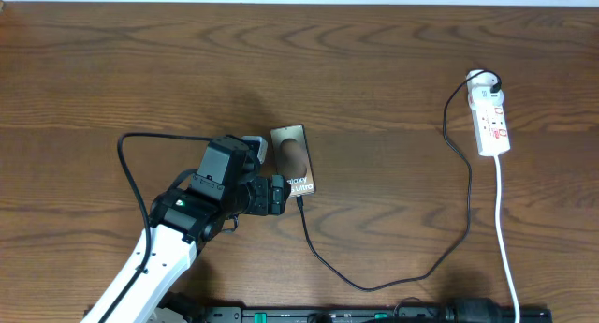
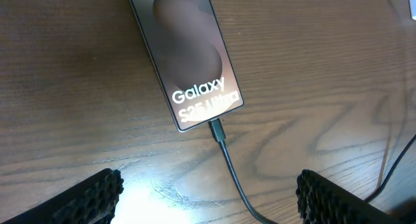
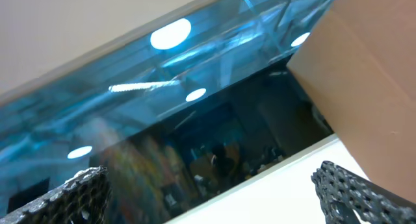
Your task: Plug charger to phone and switch on socket
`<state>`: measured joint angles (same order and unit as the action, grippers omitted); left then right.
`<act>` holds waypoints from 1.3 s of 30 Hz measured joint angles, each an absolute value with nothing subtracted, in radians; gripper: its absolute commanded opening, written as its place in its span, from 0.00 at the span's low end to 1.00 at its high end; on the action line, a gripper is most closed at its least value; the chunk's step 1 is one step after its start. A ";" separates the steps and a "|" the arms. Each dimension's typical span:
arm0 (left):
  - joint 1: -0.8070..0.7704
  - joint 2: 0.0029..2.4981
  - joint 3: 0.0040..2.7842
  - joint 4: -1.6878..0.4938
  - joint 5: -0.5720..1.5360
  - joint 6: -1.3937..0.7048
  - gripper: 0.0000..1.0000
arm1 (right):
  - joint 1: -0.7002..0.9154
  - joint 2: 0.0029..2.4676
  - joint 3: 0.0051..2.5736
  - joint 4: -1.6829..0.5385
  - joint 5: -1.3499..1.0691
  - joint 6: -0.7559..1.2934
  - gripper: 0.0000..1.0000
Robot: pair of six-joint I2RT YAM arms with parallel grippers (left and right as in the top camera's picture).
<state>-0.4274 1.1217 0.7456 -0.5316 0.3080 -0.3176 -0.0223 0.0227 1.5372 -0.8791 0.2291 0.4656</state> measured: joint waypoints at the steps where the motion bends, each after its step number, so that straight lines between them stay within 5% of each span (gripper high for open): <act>1: -0.427 1.122 0.746 -0.532 0.308 -0.317 0.88 | -0.022 0.023 1.538 -0.886 0.238 0.481 0.99; 19: -0.427 1.122 0.746 -0.532 0.308 -0.317 0.87 | -0.022 0.021 1.325 -0.979 0.353 0.545 0.99; 39: -0.427 1.122 0.746 -0.532 0.308 -0.317 0.88 | -0.022 0.018 0.696 -0.576 0.360 0.670 0.99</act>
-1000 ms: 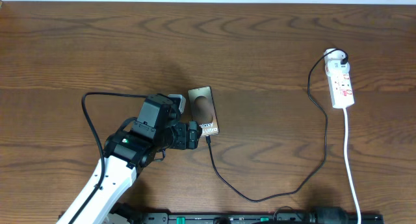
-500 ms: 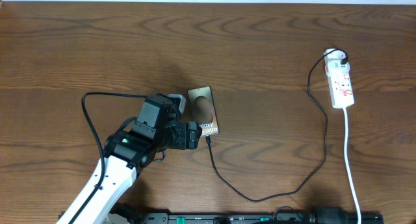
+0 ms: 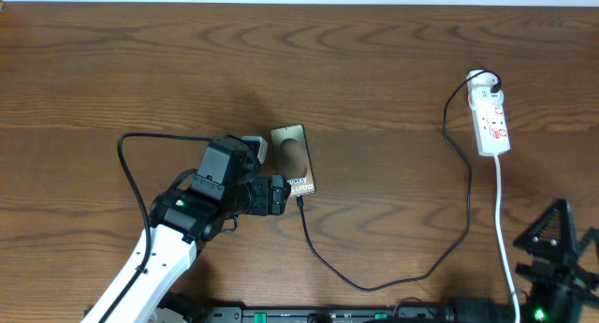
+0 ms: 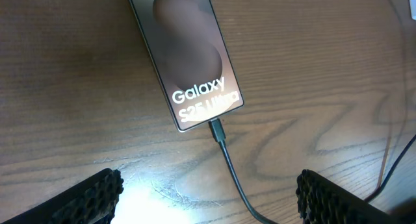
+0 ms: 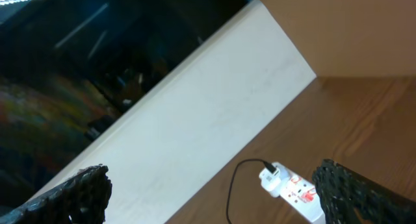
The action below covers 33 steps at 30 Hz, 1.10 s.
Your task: Plug charger to phone and switch on socket
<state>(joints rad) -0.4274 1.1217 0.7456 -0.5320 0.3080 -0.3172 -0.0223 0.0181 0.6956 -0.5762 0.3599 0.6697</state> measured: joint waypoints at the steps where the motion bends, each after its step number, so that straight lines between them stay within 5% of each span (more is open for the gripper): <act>1: -0.427 1.122 0.746 -0.532 0.308 -0.317 0.88 | -0.022 0.018 0.677 -0.564 0.360 0.679 0.99; 14: -0.427 1.122 0.746 -0.532 0.308 -0.317 0.88 | -0.022 0.017 0.476 -0.457 0.360 0.818 0.99; 27: -0.427 1.122 0.746 -0.532 0.308 -0.317 0.88 | -0.022 0.012 0.113 0.207 0.196 0.719 0.99; 33: -0.427 1.122 0.746 -0.532 0.308 -0.317 0.88 | -0.022 0.012 0.054 0.299 0.156 0.615 0.99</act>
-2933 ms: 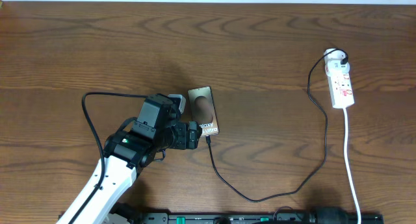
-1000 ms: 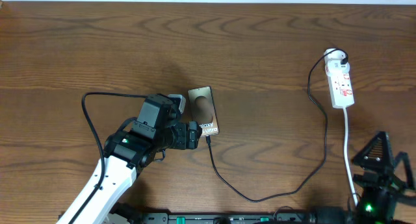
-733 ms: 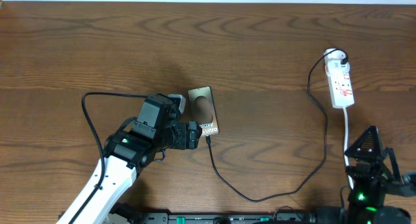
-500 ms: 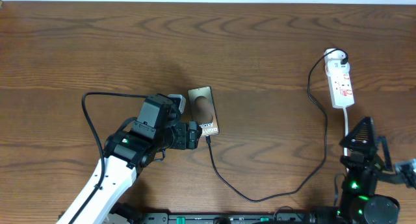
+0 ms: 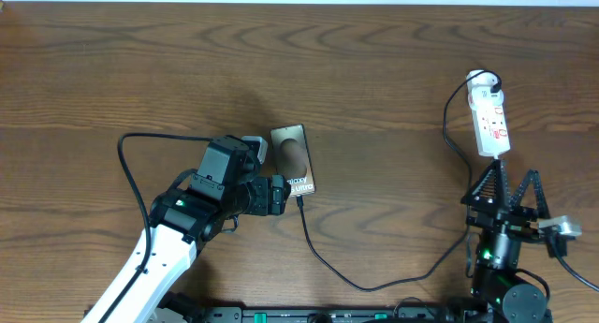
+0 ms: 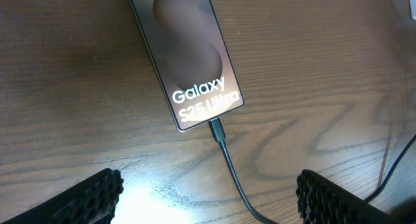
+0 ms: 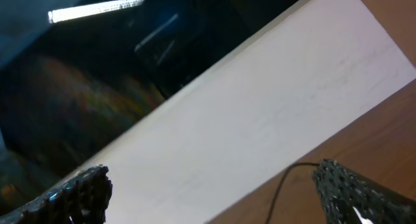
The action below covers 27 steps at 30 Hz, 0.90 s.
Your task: Plug charger to phone and switch on socket
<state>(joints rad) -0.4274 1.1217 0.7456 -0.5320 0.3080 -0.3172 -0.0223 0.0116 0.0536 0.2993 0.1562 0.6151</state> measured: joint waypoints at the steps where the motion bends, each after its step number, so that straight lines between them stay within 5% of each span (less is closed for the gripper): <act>1: -0.427 1.122 0.746 -0.532 0.308 -0.317 0.88 | -0.022 0.012 0.046 0.301 0.153 0.596 0.99; 11: -0.427 1.122 0.746 -0.532 0.308 -0.317 0.88 | -0.022 0.012 0.007 0.283 0.145 0.403 0.99; 27: -0.427 1.122 0.746 -0.532 0.308 -0.318 0.88 | -0.022 0.011 0.007 -0.059 0.116 0.182 0.99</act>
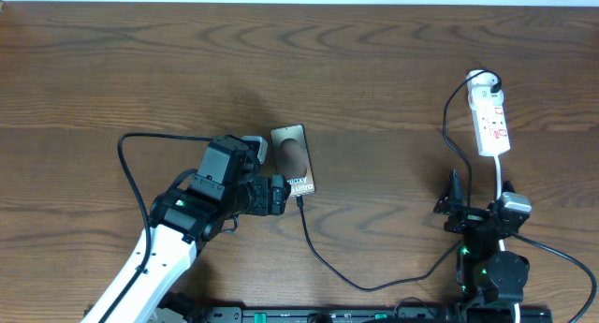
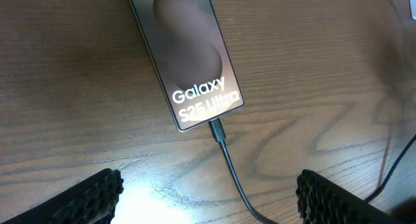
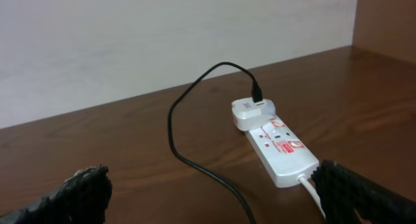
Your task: Plug charger to phone and switch on socket
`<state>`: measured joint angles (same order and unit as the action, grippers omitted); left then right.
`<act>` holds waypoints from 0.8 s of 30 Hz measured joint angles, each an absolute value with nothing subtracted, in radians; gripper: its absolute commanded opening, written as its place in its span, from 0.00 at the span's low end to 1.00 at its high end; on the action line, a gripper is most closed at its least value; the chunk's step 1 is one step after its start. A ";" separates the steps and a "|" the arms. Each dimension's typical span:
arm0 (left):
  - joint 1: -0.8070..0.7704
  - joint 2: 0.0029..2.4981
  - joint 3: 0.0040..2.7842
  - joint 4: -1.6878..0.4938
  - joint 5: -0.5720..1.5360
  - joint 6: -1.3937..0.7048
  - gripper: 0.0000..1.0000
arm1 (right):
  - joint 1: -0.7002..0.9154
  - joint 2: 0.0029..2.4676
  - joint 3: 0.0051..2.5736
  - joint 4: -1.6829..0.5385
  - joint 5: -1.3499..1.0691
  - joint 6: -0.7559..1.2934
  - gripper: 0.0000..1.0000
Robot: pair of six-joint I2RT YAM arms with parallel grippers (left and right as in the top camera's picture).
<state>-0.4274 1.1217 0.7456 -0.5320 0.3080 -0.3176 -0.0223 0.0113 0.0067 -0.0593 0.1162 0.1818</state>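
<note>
The phone (image 1: 294,160) lies flat left of centre, its screen (image 2: 186,58) lit with "Galaxy S25 Ultra". A black cable (image 1: 372,286) is plugged into its lower end (image 2: 216,128) and runs right to the white adapter (image 3: 253,112) in the white power strip (image 3: 279,146), which lies at the far right (image 1: 491,122). My left gripper (image 2: 208,204) hangs open just below the phone, holding nothing. My right gripper (image 3: 214,198) is open and empty, low over the table a short way in front of the strip (image 1: 479,204).
The strip's white cord (image 1: 506,231) runs down the right side past my right arm. The black cable (image 3: 195,160) loops across the wood between my right gripper and the strip. A pale wall (image 3: 162,36) rises behind the table's far edge.
My right arm has dropped and tilted, so its camera now looks across the table at the power strip instead of up the wall. Left arm, phone and cable are unchanged.
At first my right arm was out of the overhead view, its camera facing up at glass and ceiling. Then it showed at the bottom right corner, then stood below the strip, and now faces it. The phone stayed plugged in and lit, with my left gripper open beside it.
</note>
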 measured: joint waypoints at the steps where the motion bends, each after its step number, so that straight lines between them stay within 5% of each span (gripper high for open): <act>1: -0.427 1.122 0.746 -0.532 0.308 -0.317 0.88 | -0.022 0.012 0.007 -0.059 0.111 0.170 0.99; 24: -0.427 1.122 0.746 -0.532 0.308 -0.317 0.88 | -0.022 0.011 0.007 -0.062 0.096 0.101 0.99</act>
